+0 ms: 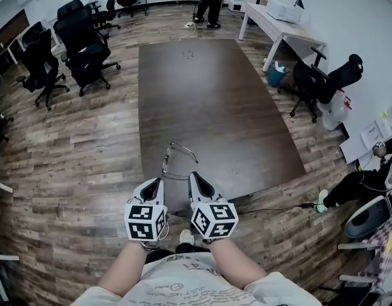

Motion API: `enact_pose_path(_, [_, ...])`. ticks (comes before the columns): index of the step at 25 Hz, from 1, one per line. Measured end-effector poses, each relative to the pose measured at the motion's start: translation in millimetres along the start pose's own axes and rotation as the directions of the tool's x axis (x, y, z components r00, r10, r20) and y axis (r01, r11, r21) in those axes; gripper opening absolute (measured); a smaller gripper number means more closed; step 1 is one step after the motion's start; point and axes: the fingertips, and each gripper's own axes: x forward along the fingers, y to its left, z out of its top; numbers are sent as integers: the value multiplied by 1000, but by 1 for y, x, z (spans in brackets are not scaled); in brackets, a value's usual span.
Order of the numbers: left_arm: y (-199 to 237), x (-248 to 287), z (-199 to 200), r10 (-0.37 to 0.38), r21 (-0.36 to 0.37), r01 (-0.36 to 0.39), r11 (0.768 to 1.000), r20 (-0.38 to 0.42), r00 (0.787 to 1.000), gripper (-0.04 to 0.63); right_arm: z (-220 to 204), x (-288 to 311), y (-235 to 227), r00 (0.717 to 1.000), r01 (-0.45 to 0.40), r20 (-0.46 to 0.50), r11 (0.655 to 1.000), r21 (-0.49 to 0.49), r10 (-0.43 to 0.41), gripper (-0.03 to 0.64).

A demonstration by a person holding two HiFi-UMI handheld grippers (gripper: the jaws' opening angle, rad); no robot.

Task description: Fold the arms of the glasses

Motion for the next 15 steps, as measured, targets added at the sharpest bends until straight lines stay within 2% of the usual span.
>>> enact_pose_path(10, [10, 24, -14, -9, -25, 8, 1000, -71, 997, 15, -14, 13, -10, 998, -11, -56, 1000, 4, 12, 17])
enact_pose_path(15, [28, 45, -13, -24, -24, 21, 999, -95, 995, 15, -18, 24, -19, 997, 18, -69, 1000, 8, -18, 17])
